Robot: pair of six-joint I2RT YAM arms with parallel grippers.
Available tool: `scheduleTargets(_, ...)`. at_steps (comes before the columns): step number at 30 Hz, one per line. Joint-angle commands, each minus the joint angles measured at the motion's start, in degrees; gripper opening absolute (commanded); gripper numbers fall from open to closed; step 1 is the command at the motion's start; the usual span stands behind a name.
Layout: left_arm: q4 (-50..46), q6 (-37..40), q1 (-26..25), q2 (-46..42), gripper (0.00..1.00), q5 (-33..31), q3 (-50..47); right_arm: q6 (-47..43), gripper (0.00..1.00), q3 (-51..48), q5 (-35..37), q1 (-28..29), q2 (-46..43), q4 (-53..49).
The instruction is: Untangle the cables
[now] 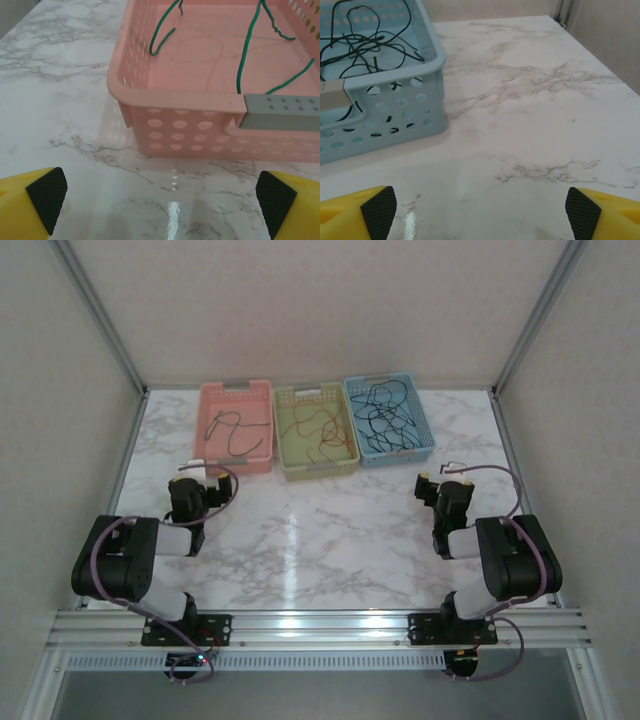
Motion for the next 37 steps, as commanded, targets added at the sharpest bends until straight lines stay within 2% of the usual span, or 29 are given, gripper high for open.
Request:
scheduleTargets(1, -0.9, -2.0, 1.3, -0.3, 1.00, 2.4, 3.1, -1.4, 0.92, 4.3, -2.6, -0.5, 0.3, -3.9)
scheduleTargets(4, -1.6, -3.0, 1.9, 0.0, 1.00, 1.8, 3.9, -0.7, 0.95, 5.1, -2.7, -1.1, 0.5, -4.9)
scheduleTargets(5, -2.2, -3.3, 2.2, -0.1, 1.00, 1.8, 4.0, -0.8, 0.99, 5.0, -2.6, -1.1, 0.5, -4.9)
scheduleTargets(37, -2.0, -3.3, 2.1, -0.1, 1.00, 1.9, 3.9, -0.9, 0.99, 5.1, -3.8, -1.4, 0.5, -5.1)
